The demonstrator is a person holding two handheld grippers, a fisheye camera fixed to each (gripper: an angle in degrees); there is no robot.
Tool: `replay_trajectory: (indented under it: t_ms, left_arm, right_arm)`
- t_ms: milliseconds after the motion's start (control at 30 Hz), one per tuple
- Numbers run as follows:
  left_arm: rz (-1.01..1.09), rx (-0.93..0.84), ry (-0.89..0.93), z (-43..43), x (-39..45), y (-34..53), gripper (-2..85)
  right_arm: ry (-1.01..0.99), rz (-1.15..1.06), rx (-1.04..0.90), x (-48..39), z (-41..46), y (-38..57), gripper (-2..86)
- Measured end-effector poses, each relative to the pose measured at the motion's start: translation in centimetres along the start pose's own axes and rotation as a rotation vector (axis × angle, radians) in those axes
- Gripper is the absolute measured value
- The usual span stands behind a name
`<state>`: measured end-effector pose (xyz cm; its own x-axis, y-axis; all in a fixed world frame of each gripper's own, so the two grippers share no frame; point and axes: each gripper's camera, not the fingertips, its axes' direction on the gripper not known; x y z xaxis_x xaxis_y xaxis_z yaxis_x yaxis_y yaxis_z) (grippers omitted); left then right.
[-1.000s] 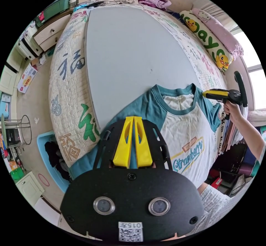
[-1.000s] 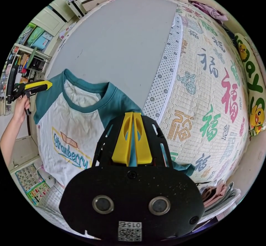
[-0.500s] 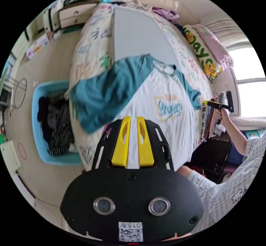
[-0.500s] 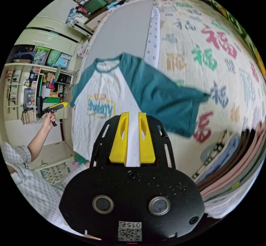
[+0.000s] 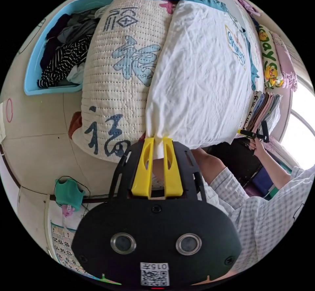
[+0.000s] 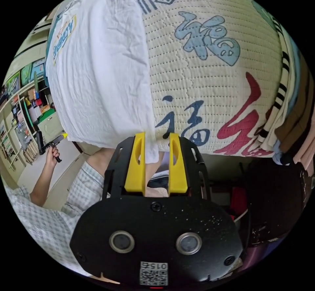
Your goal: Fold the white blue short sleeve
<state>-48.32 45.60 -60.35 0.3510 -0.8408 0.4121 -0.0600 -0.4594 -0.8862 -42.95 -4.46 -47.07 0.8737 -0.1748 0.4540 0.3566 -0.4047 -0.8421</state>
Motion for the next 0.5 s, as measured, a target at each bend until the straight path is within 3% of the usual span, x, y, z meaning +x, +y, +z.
replay_trajectory:
  t_ms: [33,233,333,500]
  left_arm:
    - [0.006,-0.014,-0.011,0.1,0.1,-0.1,1.2]
    - [-0.003,0.031,-0.040,-0.7,0.2,0.9,-0.5]
    - [-0.039,0.052,-0.001,0.5,-0.1,1.1,-0.4]
    - [-0.059,0.052,0.012,2.9,0.6,1.2,0.2]
  right_arm:
    - [0.038,-0.033,-0.015,-0.3,0.3,-0.1,1.2]
    - [0.223,-0.024,-0.016,0.6,1.1,0.4,-0.3]
    - [0.002,-0.008,-0.017,1.9,2.9,0.5,1.2]
    - [-0.134,0.011,0.034,1.2,7.2,0.8,7.1]
